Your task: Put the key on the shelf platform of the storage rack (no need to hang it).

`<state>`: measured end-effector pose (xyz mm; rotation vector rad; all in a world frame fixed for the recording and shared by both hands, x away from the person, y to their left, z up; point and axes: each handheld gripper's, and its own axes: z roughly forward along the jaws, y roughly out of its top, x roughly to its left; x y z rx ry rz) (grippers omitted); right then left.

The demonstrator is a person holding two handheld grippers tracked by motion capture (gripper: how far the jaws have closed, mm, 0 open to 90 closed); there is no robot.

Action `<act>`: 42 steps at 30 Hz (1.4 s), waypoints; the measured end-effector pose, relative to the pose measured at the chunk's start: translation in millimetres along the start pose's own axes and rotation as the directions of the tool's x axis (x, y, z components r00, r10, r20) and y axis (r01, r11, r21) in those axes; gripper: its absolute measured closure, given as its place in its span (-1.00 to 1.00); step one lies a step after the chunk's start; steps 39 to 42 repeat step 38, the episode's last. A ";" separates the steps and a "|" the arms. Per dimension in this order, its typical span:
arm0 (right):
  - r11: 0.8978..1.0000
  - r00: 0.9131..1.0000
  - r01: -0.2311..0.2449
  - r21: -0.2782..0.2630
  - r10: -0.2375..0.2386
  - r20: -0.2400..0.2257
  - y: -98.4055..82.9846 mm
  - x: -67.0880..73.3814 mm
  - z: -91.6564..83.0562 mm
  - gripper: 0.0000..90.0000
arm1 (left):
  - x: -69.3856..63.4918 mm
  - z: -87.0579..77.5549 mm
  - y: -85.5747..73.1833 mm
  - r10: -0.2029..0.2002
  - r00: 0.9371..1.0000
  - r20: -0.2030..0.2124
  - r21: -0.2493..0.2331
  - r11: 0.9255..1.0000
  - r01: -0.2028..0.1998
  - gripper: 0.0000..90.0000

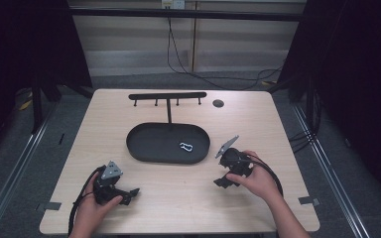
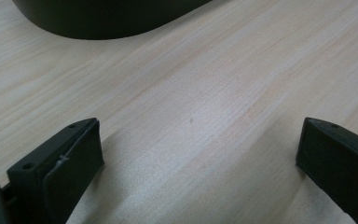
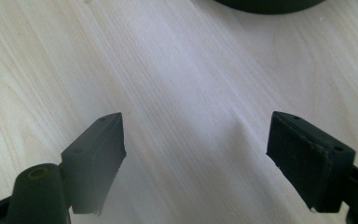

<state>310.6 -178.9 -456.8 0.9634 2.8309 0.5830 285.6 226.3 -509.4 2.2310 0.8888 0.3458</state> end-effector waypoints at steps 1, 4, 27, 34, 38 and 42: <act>1.000 1.000 -0.002 -0.003 0.001 -0.002 -2.3 -0.8 0.7 -0.59 | -0.1 0.1 0.0 0.000 1.000 -0.002 0.000 1.000 0.000 -1.00; 1.000 1.000 -0.015 -0.013 0.015 0.001 -8.2 -2.9 1.2 -0.59 | -0.1 0.1 0.0 0.000 1.000 -0.002 0.000 1.000 0.000 -1.00; 0.997 0.998 -0.062 -0.050 0.064 0.028 -43.1 -6.1 12.7 -0.64 | 0.0 0.0 0.0 0.000 1.000 0.000 0.000 1.000 0.000 -1.00; 0.991 0.997 -0.066 -0.116 0.070 0.034 -51.7 -4.9 13.3 -0.66 | 0.0 0.0 0.0 0.000 1.000 0.000 0.000 1.000 0.000 -1.00; 0.989 0.996 -0.070 -0.132 0.075 0.038 -53.9 -4.6 13.5 -0.66 | 0.0 0.0 0.0 0.000 1.000 0.000 0.000 1.000 0.000 -1.00; 0.989 0.996 -0.070 -0.132 0.075 0.038 -53.9 -4.6 13.5 -0.66 | 0.0 0.0 0.0 0.000 1.000 0.000 0.000 1.000 0.000 -1.00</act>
